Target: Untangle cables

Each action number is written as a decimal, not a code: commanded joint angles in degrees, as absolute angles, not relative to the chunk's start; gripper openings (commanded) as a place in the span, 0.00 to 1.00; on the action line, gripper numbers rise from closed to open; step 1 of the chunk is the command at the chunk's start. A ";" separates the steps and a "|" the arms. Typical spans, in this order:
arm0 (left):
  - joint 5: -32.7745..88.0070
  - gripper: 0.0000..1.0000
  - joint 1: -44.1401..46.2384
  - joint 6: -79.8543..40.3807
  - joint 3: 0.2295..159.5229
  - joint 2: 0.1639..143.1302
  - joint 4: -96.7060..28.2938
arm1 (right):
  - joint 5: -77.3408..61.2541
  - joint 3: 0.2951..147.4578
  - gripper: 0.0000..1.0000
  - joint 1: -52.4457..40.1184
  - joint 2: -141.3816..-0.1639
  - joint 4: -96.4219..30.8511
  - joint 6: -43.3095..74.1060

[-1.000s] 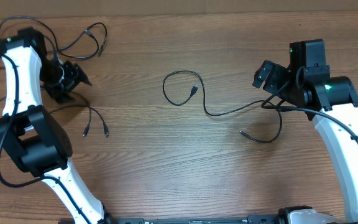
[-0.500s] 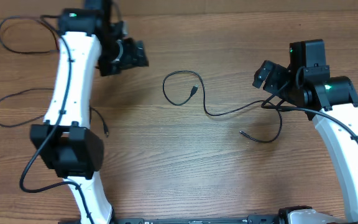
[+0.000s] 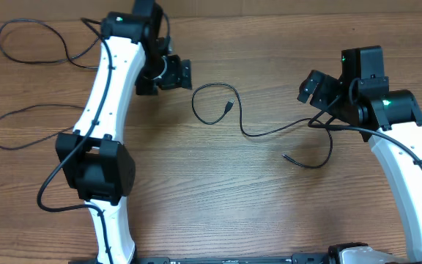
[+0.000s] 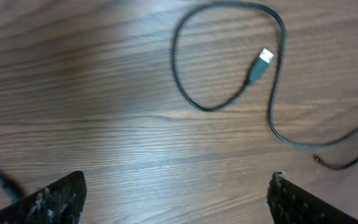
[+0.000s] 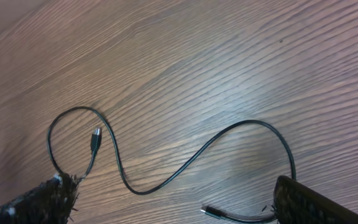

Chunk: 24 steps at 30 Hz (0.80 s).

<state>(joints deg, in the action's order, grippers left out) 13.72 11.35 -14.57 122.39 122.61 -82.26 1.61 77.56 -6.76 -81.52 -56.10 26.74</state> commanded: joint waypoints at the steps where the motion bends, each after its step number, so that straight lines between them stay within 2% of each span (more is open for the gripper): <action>1: 14.81 0.91 14.83 -12.80 122.65 123.35 -81.60 | -2.31 77.62 1.00 -6.63 -81.41 -55.11 26.63; 4: 14.83 0.91 17.21 -12.88 122.48 123.66 -81.34 | -1.10 77.65 1.00 -6.46 -81.41 -54.63 26.55; 9: 14.85 0.94 21.37 -13.69 122.19 125.08 -81.17 | 12.95 78.48 1.00 -2.07 -81.38 -57.82 26.55; 11: 15.09 0.91 22.92 -12.34 122.04 125.62 -80.66 | 13.69 79.07 1.00 0.91 -81.38 -59.02 26.55; 18: 14.83 0.92 29.43 -2.85 121.97 126.34 -76.14 | 12.43 79.40 1.00 13.04 -81.38 -61.63 26.59; 24: 14.85 0.92 33.74 0.30 121.97 126.34 -69.82 | 11.92 79.37 1.00 18.57 -81.41 -62.52 26.59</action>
